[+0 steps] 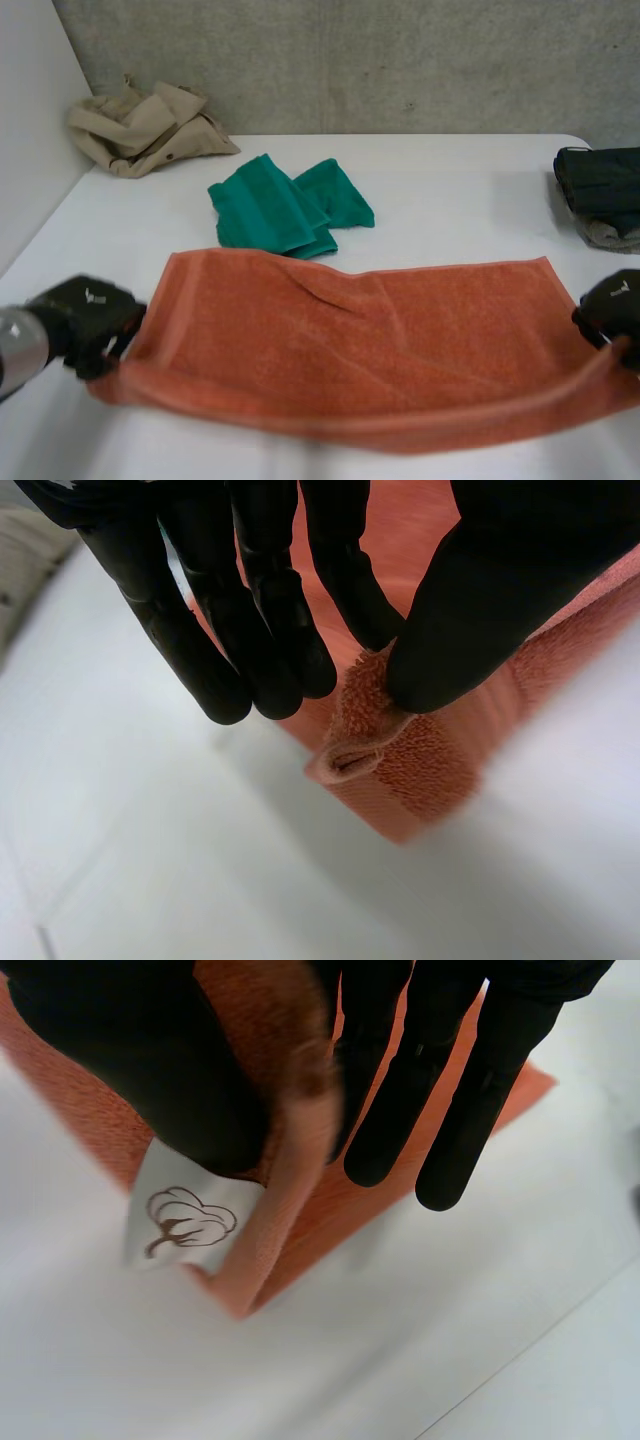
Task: Fold the laundry.
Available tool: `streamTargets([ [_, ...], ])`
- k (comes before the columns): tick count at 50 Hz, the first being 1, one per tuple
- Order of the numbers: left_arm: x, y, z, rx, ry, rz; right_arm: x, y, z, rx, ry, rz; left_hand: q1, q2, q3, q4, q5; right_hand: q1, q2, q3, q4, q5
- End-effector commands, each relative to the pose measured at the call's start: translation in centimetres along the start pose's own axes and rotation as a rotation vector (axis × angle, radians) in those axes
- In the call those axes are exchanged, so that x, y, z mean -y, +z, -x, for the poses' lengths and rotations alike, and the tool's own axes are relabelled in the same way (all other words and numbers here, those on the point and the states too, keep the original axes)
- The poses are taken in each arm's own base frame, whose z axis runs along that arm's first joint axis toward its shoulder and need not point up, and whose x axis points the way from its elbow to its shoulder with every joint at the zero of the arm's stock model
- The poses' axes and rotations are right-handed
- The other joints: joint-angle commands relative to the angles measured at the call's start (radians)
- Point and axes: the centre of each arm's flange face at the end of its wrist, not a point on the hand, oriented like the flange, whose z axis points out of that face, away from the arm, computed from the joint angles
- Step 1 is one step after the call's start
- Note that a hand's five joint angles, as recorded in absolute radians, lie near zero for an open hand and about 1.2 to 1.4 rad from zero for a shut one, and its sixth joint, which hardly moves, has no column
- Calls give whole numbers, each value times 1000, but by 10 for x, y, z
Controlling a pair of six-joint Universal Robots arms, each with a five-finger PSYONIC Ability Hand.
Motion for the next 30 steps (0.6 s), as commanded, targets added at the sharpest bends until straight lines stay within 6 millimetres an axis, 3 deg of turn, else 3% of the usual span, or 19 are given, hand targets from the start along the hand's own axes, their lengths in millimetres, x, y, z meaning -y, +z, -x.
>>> streamTargets([
  [1, 24, 39, 18, 102, -35, -49, 13, 32, -24, -161, 104, -114, 247, 202, 210, 201, 245, 263, 221, 205, 199, 216],
  [13, 50, 103, 38, 207, -39, -106, 30, 81, -51, -364, 94, -252, 247, 202, 210, 201, 245, 263, 221, 205, 199, 216],
  [21, 56, 124, 42, 245, -35, -101, 36, 105, -54, -410, 66, -280, 247, 202, 210, 201, 245, 263, 221, 205, 199, 216],
  [22, 57, 126, 40, 241, -32, -104, 37, 107, -54, -411, 62, -278, 247, 202, 210, 201, 245, 205, 162, 147, 141, 158],
  [23, 58, 128, 39, 239, -31, -105, 37, 109, -53, -412, 59, -276, 247, 202, 210, 201, 245, -142, -184, -200, -206, -189],
  [24, 60, 130, 36, 234, -24, -114, 37, 114, -49, -410, 56, -259, 102, 57, 65, 56, 100, -958, -1001, -1016, -1022, -1005],
  [27, 62, 134, 27, 227, -8, -111, 37, 118, -47, -438, 59, -213, -975, -1020, -1012, -1021, -977, -958, -1001, -1016, -1022, -1005],
  [30, 63, 134, 25, 239, -3, -112, 36, 115, -49, -459, 73, -189, -975, -1020, -1012, -1021, -977, -958, -1001, -1016, -1022, -1005],
])
